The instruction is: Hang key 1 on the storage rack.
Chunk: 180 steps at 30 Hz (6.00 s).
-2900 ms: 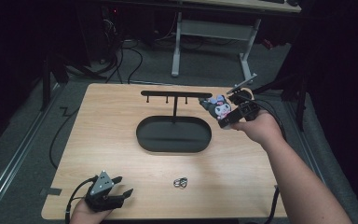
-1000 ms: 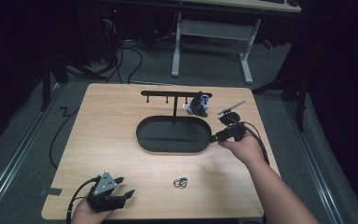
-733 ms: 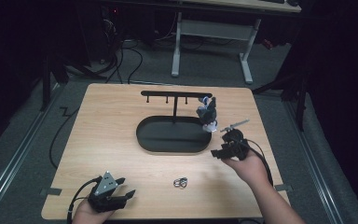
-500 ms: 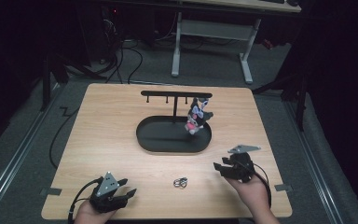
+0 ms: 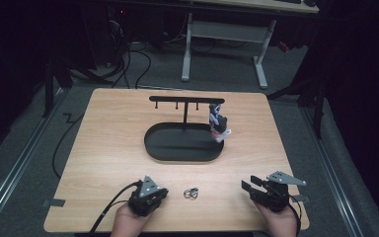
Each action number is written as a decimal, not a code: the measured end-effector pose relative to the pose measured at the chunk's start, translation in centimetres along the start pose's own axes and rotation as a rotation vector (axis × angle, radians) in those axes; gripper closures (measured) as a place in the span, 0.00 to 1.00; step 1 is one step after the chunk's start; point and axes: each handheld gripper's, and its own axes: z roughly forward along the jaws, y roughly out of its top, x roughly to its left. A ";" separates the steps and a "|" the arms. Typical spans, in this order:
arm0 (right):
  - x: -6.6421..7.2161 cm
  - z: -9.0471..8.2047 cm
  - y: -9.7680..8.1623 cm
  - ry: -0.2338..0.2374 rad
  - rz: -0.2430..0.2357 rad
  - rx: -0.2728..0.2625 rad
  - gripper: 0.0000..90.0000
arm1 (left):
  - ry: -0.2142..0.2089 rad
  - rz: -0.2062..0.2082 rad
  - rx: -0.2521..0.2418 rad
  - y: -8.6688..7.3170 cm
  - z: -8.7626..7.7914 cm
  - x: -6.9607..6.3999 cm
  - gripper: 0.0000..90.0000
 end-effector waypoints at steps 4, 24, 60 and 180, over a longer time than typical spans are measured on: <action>0.1 0.6 -0.1 0.039 -0.015 0.018 0.58 | -0.023 0.031 0.022 1.5 2.0 -1.5 0.96; 0.5 1.2 -0.4 0.103 -0.025 0.054 0.57 | -0.139 0.123 0.022 5.9 8.0 -8.2 0.96; 0.5 2.3 -1.3 -0.008 -0.014 0.098 0.45 | 0.225 -0.129 -0.133 -5.3 -8.9 7.7 0.59; 6.8 8.2 5.9 0.076 -0.433 0.718 0.99 | 0.106 -0.082 -0.070 -5.6 -7.7 7.7 0.50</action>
